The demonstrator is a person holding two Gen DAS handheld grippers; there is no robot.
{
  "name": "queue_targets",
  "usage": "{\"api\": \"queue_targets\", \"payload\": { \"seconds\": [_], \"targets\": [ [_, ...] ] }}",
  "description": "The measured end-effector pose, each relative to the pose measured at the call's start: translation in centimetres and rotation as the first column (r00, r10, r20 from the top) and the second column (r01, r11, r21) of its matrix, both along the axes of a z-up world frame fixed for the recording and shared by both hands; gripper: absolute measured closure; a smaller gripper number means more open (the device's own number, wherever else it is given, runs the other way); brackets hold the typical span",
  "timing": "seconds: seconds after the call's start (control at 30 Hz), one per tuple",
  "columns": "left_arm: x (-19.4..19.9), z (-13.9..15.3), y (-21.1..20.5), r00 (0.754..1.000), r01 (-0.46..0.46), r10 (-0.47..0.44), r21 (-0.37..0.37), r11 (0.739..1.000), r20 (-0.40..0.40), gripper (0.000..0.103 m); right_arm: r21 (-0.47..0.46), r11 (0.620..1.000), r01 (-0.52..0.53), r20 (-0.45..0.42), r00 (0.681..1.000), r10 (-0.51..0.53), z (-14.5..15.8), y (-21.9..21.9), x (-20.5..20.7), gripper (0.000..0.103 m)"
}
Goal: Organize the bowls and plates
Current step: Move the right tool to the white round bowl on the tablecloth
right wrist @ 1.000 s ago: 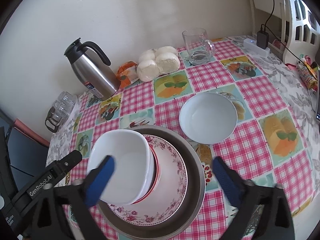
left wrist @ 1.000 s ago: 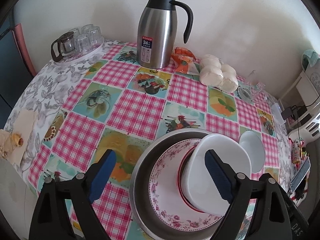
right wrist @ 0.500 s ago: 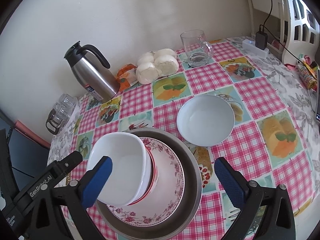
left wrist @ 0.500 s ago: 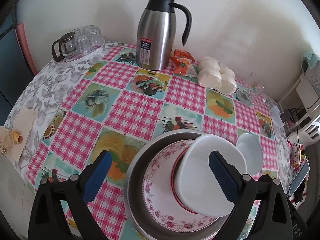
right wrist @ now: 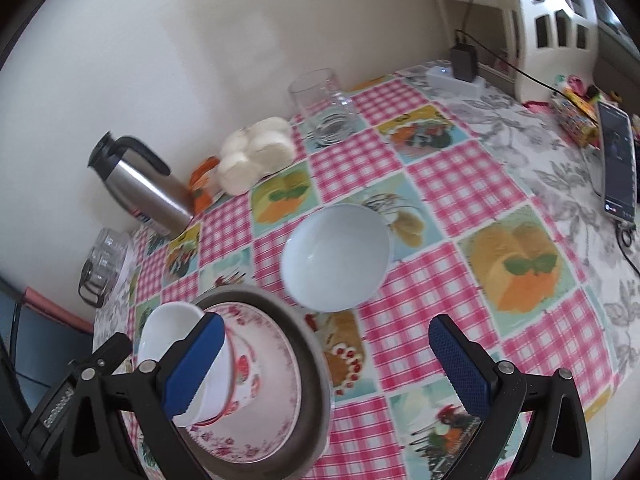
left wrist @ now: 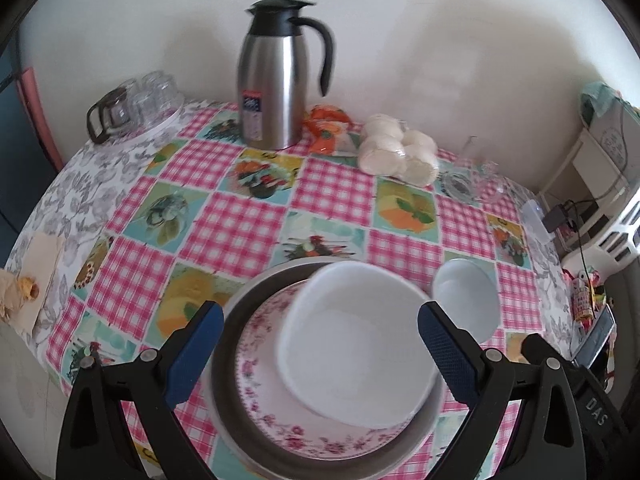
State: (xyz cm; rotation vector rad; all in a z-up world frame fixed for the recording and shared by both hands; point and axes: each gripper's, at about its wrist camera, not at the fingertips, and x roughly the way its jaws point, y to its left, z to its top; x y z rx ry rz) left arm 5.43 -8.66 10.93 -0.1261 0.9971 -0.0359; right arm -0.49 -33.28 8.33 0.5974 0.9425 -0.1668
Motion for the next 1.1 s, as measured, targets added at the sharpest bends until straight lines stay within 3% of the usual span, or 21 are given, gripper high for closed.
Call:
{"api": "queue_targets", "payload": {
  "seconds": [0.2, 0.33, 0.73, 1.1],
  "targets": [
    [-0.1, 0.9, -4.6, 0.994, 0.102, -0.104, 0.057, 0.993, 0.038, 0.005, 0.017, 0.998, 0.057, -0.005, 0.998, -0.057, -0.6, -2.6, -0.8, 0.0],
    [0.4, 1.0, -7.5, 0.984, 0.175, -0.176, 0.05, 0.983, 0.026, 0.005, 0.03, 0.995, 0.098, -0.013, 0.995, -0.098, -1.1, -4.4, -1.3, 0.0],
    [2.3, 0.1, -12.2, 0.964, 0.261, -0.263, 0.044, 0.964, 0.041, 0.005, 0.044, 0.984, 0.172, -0.027, 0.985, -0.17, -2.3, -7.6, -1.7, 0.0],
    [3.8, -1.5, -13.8, 0.961, 0.269, -0.271, 0.051, 0.962, 0.057, 0.005, 0.034, 0.986, 0.166, -0.094, 0.982, -0.162, -4.8, -8.4, -0.2, 0.0]
  ]
}}
